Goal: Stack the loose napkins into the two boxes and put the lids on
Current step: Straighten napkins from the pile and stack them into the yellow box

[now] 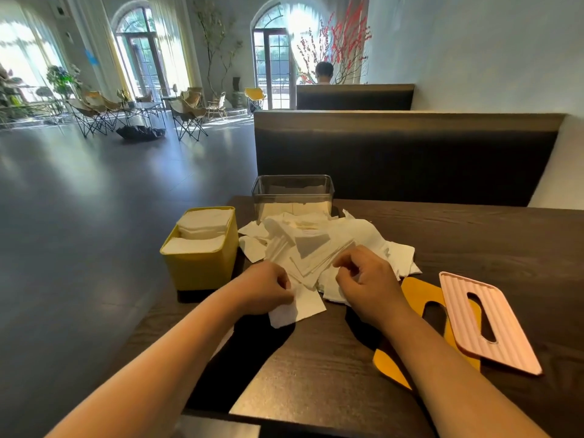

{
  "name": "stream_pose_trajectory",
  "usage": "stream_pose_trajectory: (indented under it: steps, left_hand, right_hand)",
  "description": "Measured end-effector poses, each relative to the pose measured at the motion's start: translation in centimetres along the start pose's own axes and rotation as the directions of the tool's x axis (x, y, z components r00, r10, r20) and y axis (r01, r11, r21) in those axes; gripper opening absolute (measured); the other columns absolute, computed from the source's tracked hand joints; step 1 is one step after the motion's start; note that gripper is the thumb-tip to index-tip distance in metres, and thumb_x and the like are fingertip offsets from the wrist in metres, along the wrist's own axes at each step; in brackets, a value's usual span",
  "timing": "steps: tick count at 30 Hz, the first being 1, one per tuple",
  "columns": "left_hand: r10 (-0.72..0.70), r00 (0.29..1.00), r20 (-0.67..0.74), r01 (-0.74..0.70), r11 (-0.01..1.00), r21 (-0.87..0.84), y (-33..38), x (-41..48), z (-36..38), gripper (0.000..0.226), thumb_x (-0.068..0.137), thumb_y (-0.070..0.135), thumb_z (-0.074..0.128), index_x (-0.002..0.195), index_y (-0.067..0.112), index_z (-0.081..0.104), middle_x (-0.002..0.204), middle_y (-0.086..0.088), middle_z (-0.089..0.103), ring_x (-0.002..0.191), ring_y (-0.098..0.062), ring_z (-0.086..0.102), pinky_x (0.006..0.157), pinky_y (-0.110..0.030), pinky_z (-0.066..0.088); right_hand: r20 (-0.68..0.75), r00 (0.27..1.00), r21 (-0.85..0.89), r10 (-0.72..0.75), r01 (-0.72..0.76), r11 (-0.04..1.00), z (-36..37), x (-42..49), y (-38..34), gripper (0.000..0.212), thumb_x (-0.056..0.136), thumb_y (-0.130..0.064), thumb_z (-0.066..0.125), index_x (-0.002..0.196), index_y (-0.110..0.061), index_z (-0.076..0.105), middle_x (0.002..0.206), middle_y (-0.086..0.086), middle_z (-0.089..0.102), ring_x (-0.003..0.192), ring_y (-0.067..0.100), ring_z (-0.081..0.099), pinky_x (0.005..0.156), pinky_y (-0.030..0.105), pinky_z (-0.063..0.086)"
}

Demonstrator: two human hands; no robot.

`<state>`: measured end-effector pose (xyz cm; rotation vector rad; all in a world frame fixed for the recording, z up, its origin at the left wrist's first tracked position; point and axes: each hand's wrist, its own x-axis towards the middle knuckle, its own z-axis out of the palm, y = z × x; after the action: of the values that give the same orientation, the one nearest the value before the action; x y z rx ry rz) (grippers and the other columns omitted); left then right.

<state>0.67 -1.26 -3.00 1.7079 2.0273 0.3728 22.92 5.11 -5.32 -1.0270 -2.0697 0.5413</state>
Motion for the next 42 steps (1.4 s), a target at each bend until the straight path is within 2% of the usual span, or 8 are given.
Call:
stream_pose_trajectory:
  steps: [5, 9, 14, 21, 25, 31, 37, 42]
  left_hand:
    - [0.152, 0.986, 0.060, -0.140, 0.974, -0.177, 1.8, -1.4, -1.9, 0.013, 0.099, 0.035, 0.068, 0.098, 0.023, 0.065, 0.090, 0.008, 0.064, 0.080, -0.008, 0.056, 0.073, -0.022, 0.044]
    - [0.307, 0.945, -0.114, -0.326, 0.912, -0.248, 3.1, -2.3, -2.5, 0.010, 0.098, 0.026, 0.068, 0.092, 0.023, 0.061, 0.088, 0.004, 0.063, 0.082, -0.012, 0.059, 0.074, -0.025, 0.051]
    - [0.396, 0.903, -0.166, -0.429, 0.835, -0.345, 4.2, -2.5, -2.5, 0.008, 0.095, 0.018, 0.069, 0.092, 0.020, 0.062, 0.097, 0.003, 0.070, 0.100, -0.015, 0.067, 0.094, -0.031, 0.058]
    - [0.366, 0.884, -0.292, -0.458, 0.803, -0.380, 3.7, -1.2, -2.0, 0.013, 0.095, 0.018, 0.071, 0.090, 0.025, 0.061, 0.099, 0.004, 0.067, 0.099, -0.012, 0.065, 0.087, -0.031, 0.061]
    - [0.303, 0.910, -0.284, -0.402, 0.817, -0.415, 3.1, -0.4, -1.0, 0.013, 0.095, 0.022, 0.073, 0.096, 0.026, 0.061, 0.104, 0.010, 0.066, 0.107, -0.010, 0.064, 0.093, -0.037, 0.062]
    - [0.240, 0.945, -0.224, -0.322, 0.811, -0.488, 2.4, 1.0, -0.7, 0.047, 0.087, 0.038, 0.084, 0.125, 0.036, 0.055, 0.128, 0.014, 0.060, 0.122, -0.004, 0.058, 0.106, -0.032, 0.052]
    - [0.308, 0.951, -0.024, -0.259, 0.753, -0.605, 2.2, 1.6, -1.2, 0.065, 0.083, 0.044, 0.087, 0.138, 0.039, 0.052, 0.139, 0.014, 0.059, 0.128, -0.008, 0.059, 0.107, -0.030, 0.050]
    - [0.346, 0.938, 0.014, -0.230, 0.653, -0.722, 1.2, 1.4, -1.6, 0.049, 0.090, 0.034, 0.080, 0.135, 0.037, 0.059, 0.128, 0.016, 0.068, 0.118, -0.004, 0.066, 0.091, -0.023, 0.058]
  right_hand:
    - [0.078, 0.997, 0.092, 0.021, -0.029, 0.995, 0.0, -0.1, -0.7, 0.014, 0.096, -0.028, 0.070, 0.108, -0.033, 0.065, 0.094, -0.012, 0.064, 0.083, 0.007, 0.060, 0.072, 0.029, 0.056]
    - [0.179, 0.974, 0.272, 0.142, -0.188, 0.944, -0.5, 0.1, -1.0, 0.032, 0.096, -0.036, 0.073, 0.123, -0.039, 0.056, 0.107, -0.011, 0.065, 0.094, 0.007, 0.064, 0.077, 0.018, 0.054]
    - [0.266, 0.951, 0.427, 0.161, -0.266, 0.864, -0.9, 0.3, -0.8, 0.049, 0.098, -0.025, 0.073, 0.134, -0.048, 0.048, 0.126, -0.004, 0.062, 0.113, 0.017, 0.065, 0.094, 0.029, 0.059]
    - [0.203, 0.962, 0.571, 0.181, -0.267, 0.777, -1.0, 0.5, -1.1, 0.044, 0.097, -0.003, 0.068, 0.128, -0.034, 0.058, 0.118, 0.003, 0.069, 0.109, 0.017, 0.069, 0.091, 0.029, 0.060]
    - [0.117, 0.973, 0.536, 0.198, -0.230, 0.812, -1.1, 0.5, -1.1, 0.035, 0.100, -0.005, 0.066, 0.118, -0.035, 0.061, 0.110, 0.000, 0.067, 0.102, 0.015, 0.066, 0.081, 0.023, 0.059]
    - [-0.011, 0.998, 0.282, 0.057, -0.051, 0.958, -1.0, 0.2, -1.2, 0.040, 0.099, -0.004, 0.058, 0.112, -0.042, 0.053, 0.092, -0.005, 0.059, 0.080, 0.004, 0.056, 0.066, 0.014, 0.048]
    - [0.259, 0.962, -0.043, -0.081, 0.096, 0.994, -2.6, 1.6, -4.5, 0.056, 0.102, -0.023, 0.058, 0.143, -0.048, 0.030, 0.115, -0.010, 0.060, 0.099, 0.013, 0.062, 0.089, 0.029, 0.058]
    - [0.341, 0.929, -0.270, -0.142, 0.241, 0.932, -3.5, 3.3, -7.1, 0.067, 0.102, -0.029, 0.063, 0.151, -0.051, 0.023, 0.127, -0.006, 0.063, 0.105, 0.012, 0.060, 0.097, 0.029, 0.056]
